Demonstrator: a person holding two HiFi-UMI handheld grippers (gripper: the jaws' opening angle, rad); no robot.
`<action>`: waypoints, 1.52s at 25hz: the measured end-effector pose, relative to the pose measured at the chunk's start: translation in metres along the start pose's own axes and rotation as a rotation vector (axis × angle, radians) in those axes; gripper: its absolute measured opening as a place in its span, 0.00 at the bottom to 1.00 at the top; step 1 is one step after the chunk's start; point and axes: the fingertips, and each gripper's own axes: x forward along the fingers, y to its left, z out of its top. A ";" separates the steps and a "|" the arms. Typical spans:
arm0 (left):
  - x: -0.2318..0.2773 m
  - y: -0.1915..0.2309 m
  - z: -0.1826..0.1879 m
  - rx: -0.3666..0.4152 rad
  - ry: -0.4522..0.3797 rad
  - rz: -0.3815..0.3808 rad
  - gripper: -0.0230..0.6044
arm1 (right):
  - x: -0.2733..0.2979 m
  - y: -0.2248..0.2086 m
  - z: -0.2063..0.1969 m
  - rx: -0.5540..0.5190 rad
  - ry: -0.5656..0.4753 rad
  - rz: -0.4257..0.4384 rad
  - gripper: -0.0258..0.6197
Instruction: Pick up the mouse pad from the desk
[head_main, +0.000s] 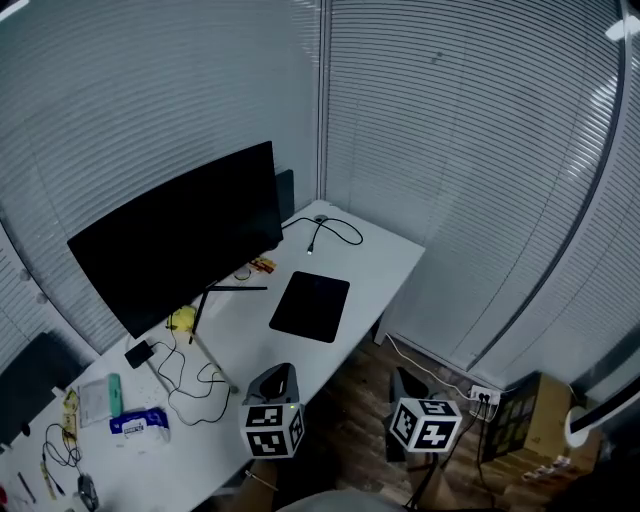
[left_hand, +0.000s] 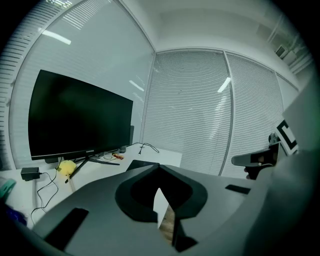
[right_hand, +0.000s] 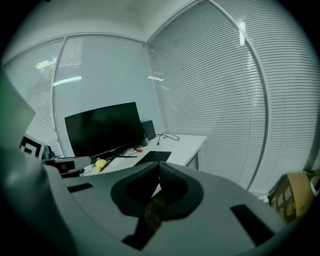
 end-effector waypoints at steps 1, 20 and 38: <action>0.003 -0.001 -0.001 0.005 0.006 0.001 0.06 | 0.002 -0.003 -0.001 0.007 0.004 0.002 0.09; 0.085 -0.009 0.014 0.027 0.016 0.025 0.06 | 0.071 -0.045 0.021 0.022 0.023 0.028 0.09; 0.176 0.010 0.045 -0.014 0.015 0.064 0.06 | 0.166 -0.064 0.077 -0.024 0.051 0.073 0.09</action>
